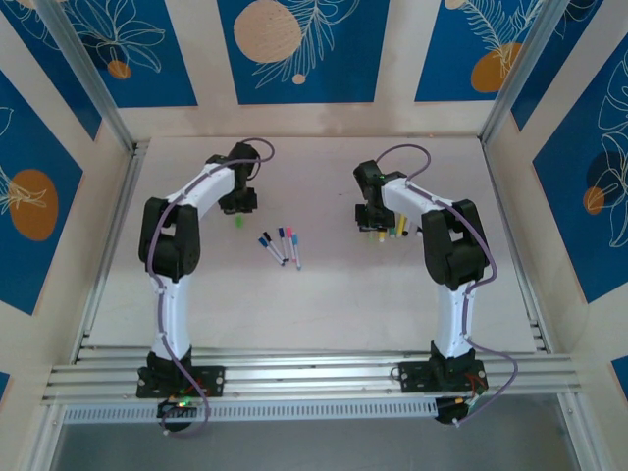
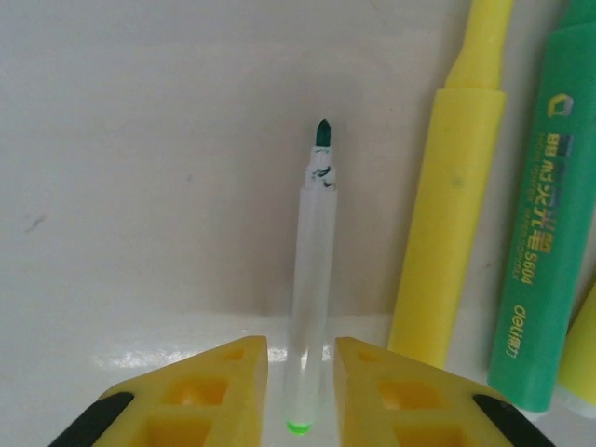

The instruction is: Open the pen caps

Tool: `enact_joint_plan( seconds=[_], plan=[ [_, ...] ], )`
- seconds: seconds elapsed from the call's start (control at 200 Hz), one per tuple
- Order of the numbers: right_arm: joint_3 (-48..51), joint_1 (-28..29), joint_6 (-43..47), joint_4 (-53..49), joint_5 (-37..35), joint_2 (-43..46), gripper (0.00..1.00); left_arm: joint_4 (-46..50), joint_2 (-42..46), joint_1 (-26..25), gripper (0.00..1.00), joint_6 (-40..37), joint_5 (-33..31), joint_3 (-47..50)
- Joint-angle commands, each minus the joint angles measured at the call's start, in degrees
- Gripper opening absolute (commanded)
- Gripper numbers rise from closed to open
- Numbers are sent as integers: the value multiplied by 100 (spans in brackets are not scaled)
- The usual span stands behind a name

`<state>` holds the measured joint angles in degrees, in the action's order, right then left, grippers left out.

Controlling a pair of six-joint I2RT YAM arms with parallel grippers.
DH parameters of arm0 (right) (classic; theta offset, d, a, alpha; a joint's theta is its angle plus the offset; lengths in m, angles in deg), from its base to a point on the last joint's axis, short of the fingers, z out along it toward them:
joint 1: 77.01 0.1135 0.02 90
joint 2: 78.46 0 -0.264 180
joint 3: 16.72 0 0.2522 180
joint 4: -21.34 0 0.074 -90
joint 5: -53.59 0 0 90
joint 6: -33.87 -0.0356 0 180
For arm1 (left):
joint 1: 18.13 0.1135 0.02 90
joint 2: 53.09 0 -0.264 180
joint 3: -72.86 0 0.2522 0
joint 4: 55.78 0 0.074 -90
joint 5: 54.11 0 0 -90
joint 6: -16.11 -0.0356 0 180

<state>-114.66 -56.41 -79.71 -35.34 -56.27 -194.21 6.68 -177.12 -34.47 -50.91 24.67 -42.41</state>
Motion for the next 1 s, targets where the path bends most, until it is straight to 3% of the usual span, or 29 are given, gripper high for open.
enact_joint_plan(
  seconds=[0.0,0.385,0.565,0.68,0.995],
  plan=[
    [-186,-12,-16,-198,-174,-89,27,89,290,29,27,30,177,-167],
    [-386,225,-44,-366,-289,265,27,65,838,25,26,21,278,-102],
    [-418,678,-26,-363,17,608,27,-453,1516,25,28,173,1129,285],
    [-222,1053,-84,-54,486,845,35,-1069,1996,-7,28,408,1789,890],
    [-895,1995,-455,-345,878,199,35,-1531,2626,-32,29,637,2335,1931]
  ],
)
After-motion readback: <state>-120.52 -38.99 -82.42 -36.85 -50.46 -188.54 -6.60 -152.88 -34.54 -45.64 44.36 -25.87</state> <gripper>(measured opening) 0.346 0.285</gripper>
